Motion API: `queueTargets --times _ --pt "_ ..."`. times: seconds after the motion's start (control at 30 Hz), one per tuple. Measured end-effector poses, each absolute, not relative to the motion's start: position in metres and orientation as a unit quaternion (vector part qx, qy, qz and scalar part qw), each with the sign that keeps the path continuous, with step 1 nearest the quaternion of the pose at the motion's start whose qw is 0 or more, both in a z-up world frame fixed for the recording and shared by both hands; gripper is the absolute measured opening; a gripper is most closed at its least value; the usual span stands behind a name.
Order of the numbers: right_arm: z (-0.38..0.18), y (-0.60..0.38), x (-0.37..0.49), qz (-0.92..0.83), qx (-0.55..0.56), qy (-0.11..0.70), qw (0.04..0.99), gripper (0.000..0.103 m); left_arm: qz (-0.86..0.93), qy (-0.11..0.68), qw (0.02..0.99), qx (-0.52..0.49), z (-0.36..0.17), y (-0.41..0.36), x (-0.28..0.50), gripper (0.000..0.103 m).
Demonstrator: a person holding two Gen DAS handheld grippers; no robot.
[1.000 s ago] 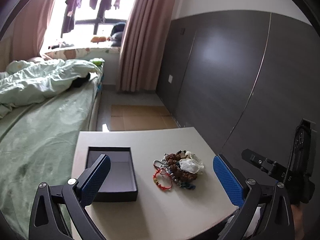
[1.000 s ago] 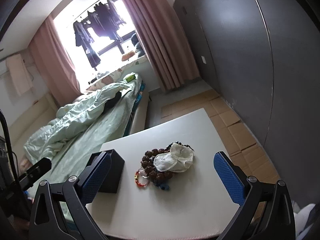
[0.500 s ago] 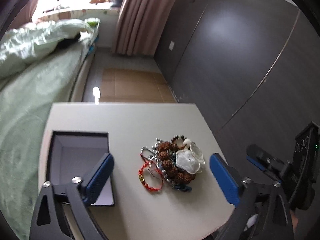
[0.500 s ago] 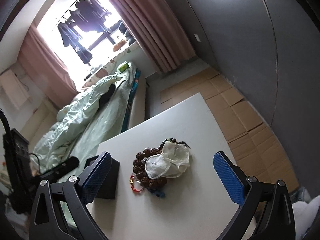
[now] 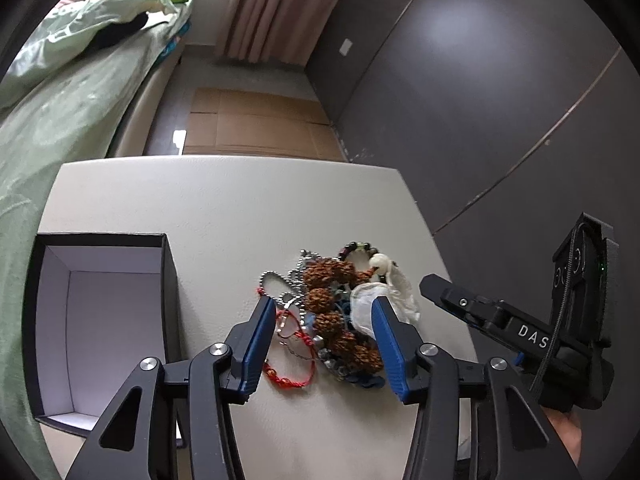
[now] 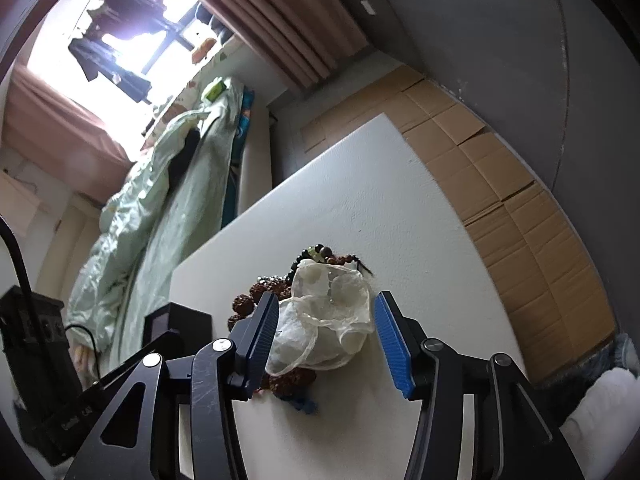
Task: Organize jewelry
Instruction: 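Grasp the brown bead bracelet with the left tool while the right tool pulls away the white pouch, then carry the brown bead bracelet into the black box and open the left tool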
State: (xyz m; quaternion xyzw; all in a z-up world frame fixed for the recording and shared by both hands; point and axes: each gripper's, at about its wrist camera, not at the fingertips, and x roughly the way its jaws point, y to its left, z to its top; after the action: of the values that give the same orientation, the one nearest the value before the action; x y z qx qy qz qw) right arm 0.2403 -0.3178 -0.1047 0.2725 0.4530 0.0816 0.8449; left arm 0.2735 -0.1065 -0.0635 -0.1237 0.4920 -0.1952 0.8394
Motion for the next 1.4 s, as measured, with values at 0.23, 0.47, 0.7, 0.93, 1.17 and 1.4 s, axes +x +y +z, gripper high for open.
queueTargets --times 0.23,0.47,0.7,0.93,1.17,1.4 --pt "-0.121 -0.295 0.260 0.094 0.217 0.495 0.836 0.052 -0.192 0.504 0.833 -0.127 -0.075 -0.105 0.284 0.051" --pt "-0.117 -0.303 0.258 0.108 0.218 0.491 0.837 0.004 -0.200 0.508 0.829 -0.121 -0.079 -0.110 0.291 0.051" --pt "-0.088 -0.331 0.246 0.103 0.273 0.433 0.853 0.003 -0.206 0.518 0.823 -0.111 -0.087 -0.122 0.298 0.051" --pt "-0.066 -0.351 0.240 0.076 0.302 0.386 0.868 0.003 -0.194 0.539 0.816 -0.079 -0.100 -0.130 0.303 0.033" --pt "-0.064 -0.344 0.241 0.080 0.303 0.384 0.869 0.003 -0.203 0.511 0.831 -0.077 -0.082 -0.132 0.296 0.020" --pt "-0.056 -0.331 0.232 0.093 0.296 0.370 0.876 0.003 -0.228 0.460 0.853 -0.093 -0.044 -0.125 0.272 0.019"
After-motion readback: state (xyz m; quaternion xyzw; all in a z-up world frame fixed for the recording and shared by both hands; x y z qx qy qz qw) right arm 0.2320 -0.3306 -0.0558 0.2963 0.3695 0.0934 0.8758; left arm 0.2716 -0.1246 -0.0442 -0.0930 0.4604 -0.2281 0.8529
